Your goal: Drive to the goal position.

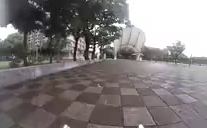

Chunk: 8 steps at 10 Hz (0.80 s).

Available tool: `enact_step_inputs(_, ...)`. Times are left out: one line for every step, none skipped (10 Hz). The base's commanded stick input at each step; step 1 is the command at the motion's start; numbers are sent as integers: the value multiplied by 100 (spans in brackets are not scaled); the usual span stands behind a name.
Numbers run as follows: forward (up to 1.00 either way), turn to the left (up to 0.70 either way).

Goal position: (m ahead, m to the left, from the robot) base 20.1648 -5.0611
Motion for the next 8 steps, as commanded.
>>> enact_step_inputs(85, 1)
enact_step_inputs(85, 1)
enact_step_inputs(85, 1)
enact_step_inputs(85, 1)
enact_step_inputs(85, 1)
enact_step_inputs(85, 1)
enact_step_inputs(85, 1)
enact_step_inputs(85, 1)
